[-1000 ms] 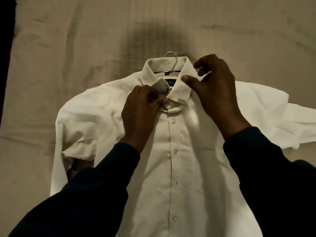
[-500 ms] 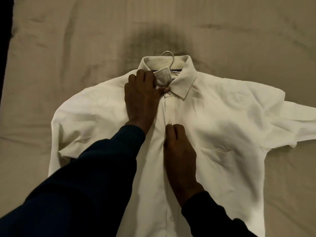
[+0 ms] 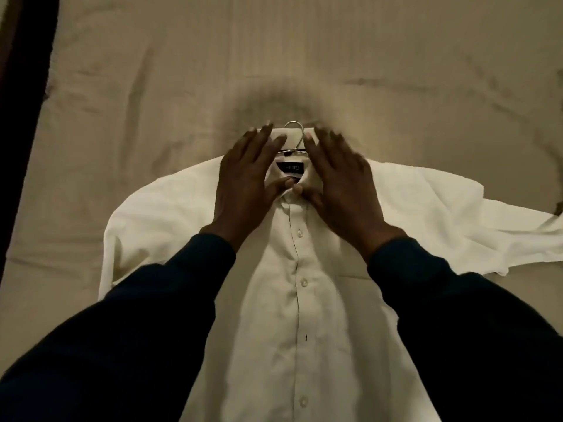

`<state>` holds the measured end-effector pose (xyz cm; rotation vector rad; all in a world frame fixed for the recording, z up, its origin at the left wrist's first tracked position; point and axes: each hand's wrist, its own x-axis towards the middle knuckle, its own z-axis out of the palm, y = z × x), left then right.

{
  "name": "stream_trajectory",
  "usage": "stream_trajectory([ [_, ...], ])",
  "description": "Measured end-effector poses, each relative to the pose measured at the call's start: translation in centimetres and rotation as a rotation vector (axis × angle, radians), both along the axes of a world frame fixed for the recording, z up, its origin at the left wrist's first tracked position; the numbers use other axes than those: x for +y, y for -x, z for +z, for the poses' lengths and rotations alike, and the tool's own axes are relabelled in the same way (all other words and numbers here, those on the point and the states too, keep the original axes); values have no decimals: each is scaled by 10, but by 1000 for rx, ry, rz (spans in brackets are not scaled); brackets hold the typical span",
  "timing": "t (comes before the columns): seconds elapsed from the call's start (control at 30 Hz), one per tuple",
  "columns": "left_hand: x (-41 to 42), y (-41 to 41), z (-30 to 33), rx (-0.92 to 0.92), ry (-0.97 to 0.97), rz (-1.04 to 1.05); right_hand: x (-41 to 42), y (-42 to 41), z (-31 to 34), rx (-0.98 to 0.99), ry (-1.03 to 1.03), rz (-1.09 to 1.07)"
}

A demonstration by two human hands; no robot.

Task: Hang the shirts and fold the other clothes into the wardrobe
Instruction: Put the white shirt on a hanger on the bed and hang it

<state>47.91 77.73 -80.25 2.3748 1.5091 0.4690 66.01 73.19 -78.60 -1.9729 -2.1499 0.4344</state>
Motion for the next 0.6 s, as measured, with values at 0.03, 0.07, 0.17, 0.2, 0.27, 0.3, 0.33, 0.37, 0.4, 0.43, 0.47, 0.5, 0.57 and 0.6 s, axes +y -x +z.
stream_trajectory([
  [0.03,-4,3,-8,48,23,8,-5,0,-11,-49,52,41],
  [0.07,-6,5,-13,52,35,23,-8,-1,-17,-61,35,61],
  [0.17,-3,4,-7,-194,17,136,10,-3,-6,213,-154,-94],
  [0.2,1,4,-2,-282,6,209,21,-3,0,347,-214,-176],
  [0.27,11,6,5,-309,25,320,42,-5,9,384,-259,-279],
  [0.3,15,8,8,-263,58,344,52,-6,12,321,-215,-283],
  [0.33,19,9,8,-219,93,345,61,-6,13,258,-133,-252],
  [0.37,23,11,6,-203,135,333,69,-5,13,211,-36,-209],
  [0.4,26,13,5,-215,181,313,75,-2,12,183,47,-180],
  [0.43,29,16,4,-253,234,293,79,2,9,176,87,-181],
  [0.47,31,20,2,-302,284,276,82,6,6,188,80,-211],
  [0.5,31,24,2,-344,333,264,84,9,2,209,59,-255],
  [0.57,28,32,3,-326,394,227,86,16,-1,239,60,-320],
  [0.6,27,34,5,-269,406,188,87,17,0,278,69,-347],
])
